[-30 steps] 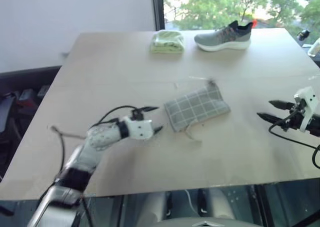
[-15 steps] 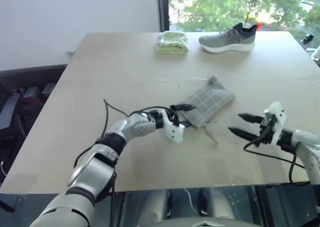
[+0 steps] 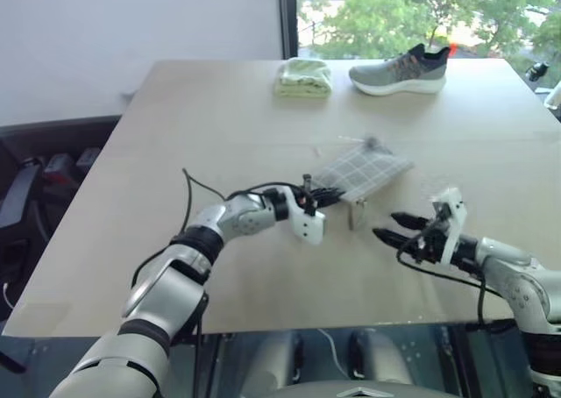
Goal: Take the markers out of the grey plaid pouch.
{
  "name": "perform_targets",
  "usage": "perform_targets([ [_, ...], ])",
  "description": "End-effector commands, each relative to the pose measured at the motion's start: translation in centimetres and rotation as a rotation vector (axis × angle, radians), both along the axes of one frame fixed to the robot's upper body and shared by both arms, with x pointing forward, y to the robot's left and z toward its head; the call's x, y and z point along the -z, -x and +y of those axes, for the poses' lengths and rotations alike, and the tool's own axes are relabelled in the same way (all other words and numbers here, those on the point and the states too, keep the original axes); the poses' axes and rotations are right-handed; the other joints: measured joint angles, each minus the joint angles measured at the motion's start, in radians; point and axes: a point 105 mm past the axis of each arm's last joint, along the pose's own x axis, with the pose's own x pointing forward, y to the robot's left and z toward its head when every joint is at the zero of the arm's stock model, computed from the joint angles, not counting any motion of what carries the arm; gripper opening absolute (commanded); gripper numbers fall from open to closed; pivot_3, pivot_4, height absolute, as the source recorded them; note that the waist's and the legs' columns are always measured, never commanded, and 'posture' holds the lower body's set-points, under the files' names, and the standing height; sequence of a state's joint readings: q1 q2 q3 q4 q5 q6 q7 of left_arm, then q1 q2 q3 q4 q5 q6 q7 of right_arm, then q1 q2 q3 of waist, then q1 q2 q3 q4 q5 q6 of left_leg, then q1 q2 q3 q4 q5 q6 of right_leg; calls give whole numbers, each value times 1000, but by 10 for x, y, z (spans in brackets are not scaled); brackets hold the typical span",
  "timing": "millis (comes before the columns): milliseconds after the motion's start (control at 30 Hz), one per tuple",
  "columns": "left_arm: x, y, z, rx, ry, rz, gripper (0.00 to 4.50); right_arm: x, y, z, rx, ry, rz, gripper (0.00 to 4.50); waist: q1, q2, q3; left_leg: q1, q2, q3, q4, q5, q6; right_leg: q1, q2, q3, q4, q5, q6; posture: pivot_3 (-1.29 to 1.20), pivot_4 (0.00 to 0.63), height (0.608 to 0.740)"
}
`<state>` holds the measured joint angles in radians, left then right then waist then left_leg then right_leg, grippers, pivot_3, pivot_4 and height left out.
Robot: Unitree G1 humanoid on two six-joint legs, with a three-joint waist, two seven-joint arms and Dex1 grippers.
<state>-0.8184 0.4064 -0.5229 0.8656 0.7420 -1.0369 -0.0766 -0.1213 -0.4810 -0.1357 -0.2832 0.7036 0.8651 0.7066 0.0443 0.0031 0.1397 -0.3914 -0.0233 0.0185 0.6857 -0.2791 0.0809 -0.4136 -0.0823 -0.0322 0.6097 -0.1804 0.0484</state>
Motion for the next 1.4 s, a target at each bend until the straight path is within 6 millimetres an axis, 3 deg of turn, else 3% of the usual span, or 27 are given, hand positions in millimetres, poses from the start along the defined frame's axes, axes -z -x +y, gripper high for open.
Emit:
perform_targets([
  [33, 19, 10, -6, 27, -35, 50, 40, -9, -6, 6, 11, -40, 13, 4297, 1, 0, 0, -1, 0, -1, 0, 0, 0, 0, -1, 0, 0, 0, 0, 0, 150, 740],
  [233, 14, 10, -9, 26, -15, 52, 40, -8, -16, 26, 4, -90, 37, 4297, 0, 0, 0, -3, -2, -1, 0, 0, 0, -1, -2, -1, -1, 0, 0, 0, 150, 740],
  [300, 12, 10, -9, 26, -7, 52, 0, -7, -18, 25, 13, -73, 21, 3787, -1, 0, 0, -3, -2, -1, 0, 0, 0, -1, -2, -3, -1, 0, 0, 0, 150, 740],
  [433, 8, 10, -10, 21, 19, 66, 0, -9, -22, 22, 35, -81, 7, 2297, -3, 0, 0, -3, -3, -1, 0, -1, 1, -1, -2, -4, -1, 0, 0, 0, 150, 740],
  [533, 4, 10, -12, 14, 49, 79, 0, -8, -22, 21, 47, -81, 8, 644, -4, 0, 0, -4, -3, -1, 0, -1, 2, -1, 2, -5, -1, 0, 0, 0, 150, 740],
  [600, -1, 10, -13, 5, 77, 88, 0, -7, -23, 20, 63, -82, 11, 197, -4, 0, 0, -4, -3, -1, 0, -1, 2, -1, 3, -5, -1, 0, 1, 0, 150, 740],
  [767, -11, 11, -13, -9, 148, 120, 0, -14, -37, 11, 212, -199, 40, 197, -8, 0, 0, -4, -2, -1, 0, -1, 2, -2, 4, -5, -1, 0, 1, 0, 150, 740],
  [900, -21, 14, -8, -27, 212, 163, 0, -30, -67, -17, 531, -492, 131, 197, -21, 0, 0, -5, 0, -1, -1, -1, 1, -4, 3, -3, 0, 0, 1, 0, 150, 740],
  [1033, -31, 15, -1, -50, 252, 180, 0, -33, -84, -51, 796, -629, 183, 197, -30, 1, 1, -7, 0, -1, -2, 0, 1, -8, 2, -2, 2, 0, 0, 0, 150, 740],
  [1267, -47, 14, 16, -105, 319, 195, 0, -36, -89, -101, 1070, -726, 130, 197, -34, 1, 1, -7, 0, 3, -4, 1, -1, -10, 10, 2, 1, 0, 1, 0, 150, 740],
  [1400, -52, 14, 26, -143, 359, 226, 0, -25, -85, -135, 1277, -728, 125, 197, -35, 1, 1, -6, 1, 4, -4, -1, 2, -10, 11, 3, 1, 0, 1, 0, 150, 740],
])
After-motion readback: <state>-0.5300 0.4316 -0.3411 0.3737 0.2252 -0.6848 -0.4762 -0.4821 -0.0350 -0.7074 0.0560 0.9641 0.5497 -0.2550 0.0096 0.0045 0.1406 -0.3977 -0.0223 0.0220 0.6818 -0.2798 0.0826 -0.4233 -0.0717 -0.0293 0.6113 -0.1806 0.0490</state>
